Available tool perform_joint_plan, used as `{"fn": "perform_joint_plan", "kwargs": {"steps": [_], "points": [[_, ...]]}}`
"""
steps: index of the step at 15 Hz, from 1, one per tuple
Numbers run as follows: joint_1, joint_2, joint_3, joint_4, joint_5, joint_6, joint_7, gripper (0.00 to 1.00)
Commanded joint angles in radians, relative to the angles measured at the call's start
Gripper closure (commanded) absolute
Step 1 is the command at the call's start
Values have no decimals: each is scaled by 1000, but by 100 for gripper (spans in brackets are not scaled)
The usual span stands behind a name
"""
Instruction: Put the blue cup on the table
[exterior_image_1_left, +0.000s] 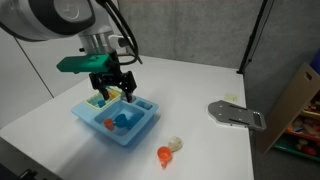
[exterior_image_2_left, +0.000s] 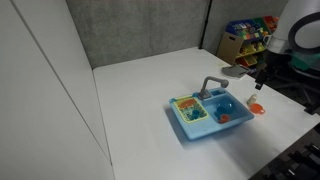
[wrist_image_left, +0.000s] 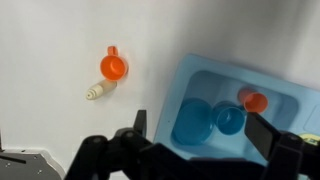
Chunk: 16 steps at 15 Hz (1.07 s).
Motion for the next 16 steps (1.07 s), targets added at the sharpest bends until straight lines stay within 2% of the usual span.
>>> {"fn": "perform_joint_plan", "kwargs": {"steps": [1,4,9,16], "points": [[-3,0,3,1,0,-2,0,0],[-2,61,6,39,26,-14,-15,0],[4,164,34,66,60,38,-54,0],[-18,246,87,64,140,239,-167,0]]}}
